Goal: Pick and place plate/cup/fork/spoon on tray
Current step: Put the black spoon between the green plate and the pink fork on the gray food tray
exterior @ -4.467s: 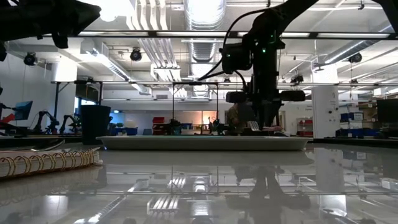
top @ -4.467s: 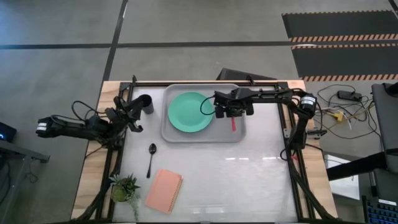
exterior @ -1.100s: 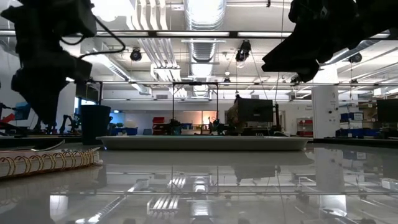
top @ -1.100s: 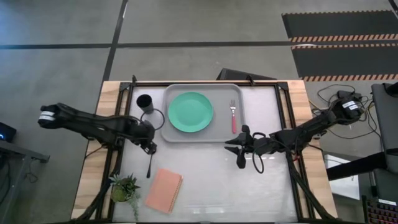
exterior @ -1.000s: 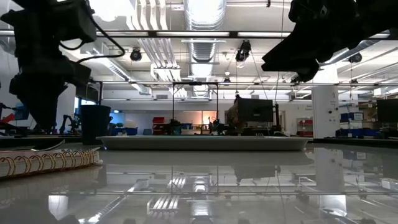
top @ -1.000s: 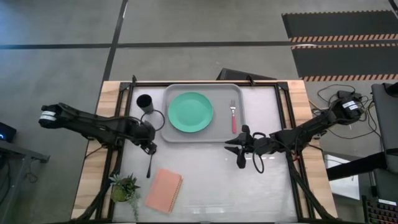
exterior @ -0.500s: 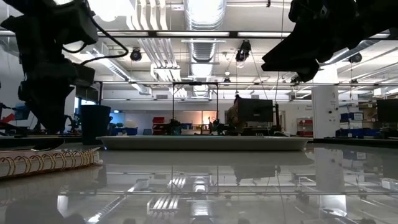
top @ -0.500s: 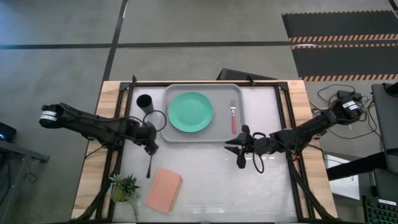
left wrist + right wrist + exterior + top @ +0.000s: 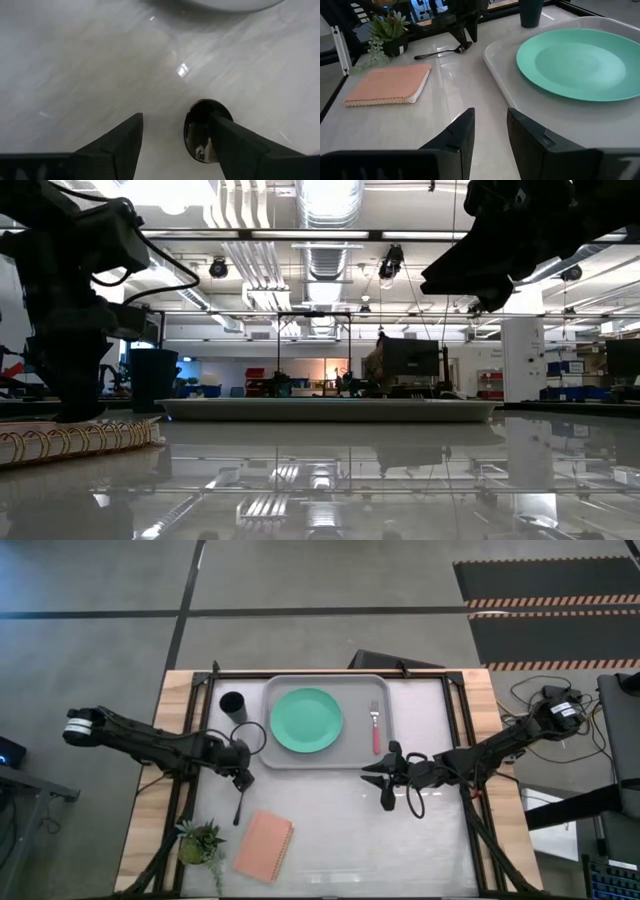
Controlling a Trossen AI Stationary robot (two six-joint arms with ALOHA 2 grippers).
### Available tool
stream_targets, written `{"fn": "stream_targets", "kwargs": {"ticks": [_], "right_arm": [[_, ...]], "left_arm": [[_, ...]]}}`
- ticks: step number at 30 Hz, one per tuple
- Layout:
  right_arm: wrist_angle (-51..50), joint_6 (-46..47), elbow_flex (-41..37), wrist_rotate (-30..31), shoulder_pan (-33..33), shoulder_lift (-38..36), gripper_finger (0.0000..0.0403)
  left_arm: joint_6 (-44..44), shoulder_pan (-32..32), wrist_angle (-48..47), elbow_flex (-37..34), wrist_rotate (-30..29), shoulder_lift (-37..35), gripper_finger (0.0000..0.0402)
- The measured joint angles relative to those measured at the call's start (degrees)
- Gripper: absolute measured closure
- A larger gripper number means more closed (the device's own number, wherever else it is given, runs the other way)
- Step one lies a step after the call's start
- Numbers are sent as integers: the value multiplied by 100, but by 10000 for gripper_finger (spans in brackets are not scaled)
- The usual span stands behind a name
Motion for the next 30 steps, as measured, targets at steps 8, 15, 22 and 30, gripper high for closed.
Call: {"fn": "stream_targets", "kwargs": {"ticks": [8,15,22,30], "right_arm": [[-2,48,0,0,0,2,300],[0,48,0,0,0,2,300],[-2,81,0,0,0,2,300],[-2,83,0,0,0,2,300]], "left_arm": [[-9,-2,20,-133,-138,-11,262],[-26,-2,83,-160,-187,-21,378],[-23,-2,63,-161,-158,-253,399],[51,-7,-3,-178,-349,-1060,401]]}}
